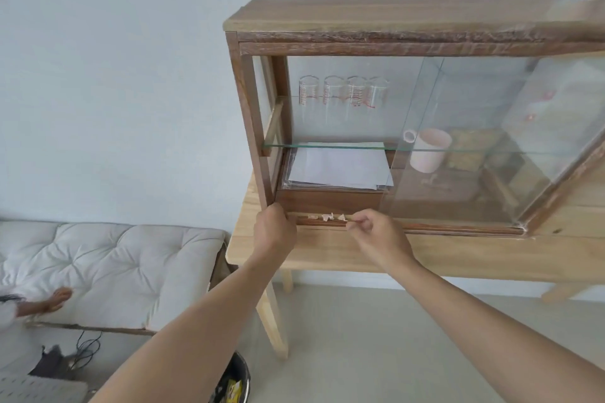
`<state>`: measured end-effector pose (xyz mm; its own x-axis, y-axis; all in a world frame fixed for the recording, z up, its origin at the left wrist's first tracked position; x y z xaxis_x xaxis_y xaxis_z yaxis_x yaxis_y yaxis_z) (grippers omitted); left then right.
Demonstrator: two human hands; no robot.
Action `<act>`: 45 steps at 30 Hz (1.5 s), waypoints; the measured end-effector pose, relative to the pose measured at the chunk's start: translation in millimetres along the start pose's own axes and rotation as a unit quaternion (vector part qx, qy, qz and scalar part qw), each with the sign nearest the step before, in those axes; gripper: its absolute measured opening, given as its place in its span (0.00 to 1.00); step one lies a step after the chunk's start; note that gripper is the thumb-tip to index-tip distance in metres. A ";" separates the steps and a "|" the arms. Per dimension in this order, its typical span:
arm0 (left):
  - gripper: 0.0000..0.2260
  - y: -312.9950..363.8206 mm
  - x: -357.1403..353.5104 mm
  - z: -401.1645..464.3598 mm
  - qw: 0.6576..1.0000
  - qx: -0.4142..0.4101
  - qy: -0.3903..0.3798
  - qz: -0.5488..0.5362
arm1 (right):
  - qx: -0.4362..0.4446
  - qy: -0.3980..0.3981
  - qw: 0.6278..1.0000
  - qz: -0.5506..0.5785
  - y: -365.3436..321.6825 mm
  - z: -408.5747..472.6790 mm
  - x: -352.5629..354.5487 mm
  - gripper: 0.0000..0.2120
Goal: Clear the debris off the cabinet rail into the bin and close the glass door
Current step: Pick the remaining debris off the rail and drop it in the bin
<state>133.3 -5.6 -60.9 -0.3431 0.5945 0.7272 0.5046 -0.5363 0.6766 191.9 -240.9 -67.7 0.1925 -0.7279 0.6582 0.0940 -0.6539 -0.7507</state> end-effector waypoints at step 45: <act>0.14 15.3 -20.0 20.0 0.996 0.011 -0.058 -0.067 | 0.013 0.015 0.994 -0.104 -47.9 20.5 -27.7 0.17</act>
<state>163.8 -13.7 -67.5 -0.3160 0.7253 0.6117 0.4777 -0.4354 0.7631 202.0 -185.2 -51.1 0.1366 -0.5837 0.8004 0.1540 -0.7856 -0.5992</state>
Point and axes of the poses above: each hand's wrist, its own z-axis towards the middle knuckle, its own x-axis out of the back of the hand, y = z × x, the point moved 5 cm from there along z, towards the middle knuckle, and after that the axes turned 4 degrees about x, right-handed, at the moved point
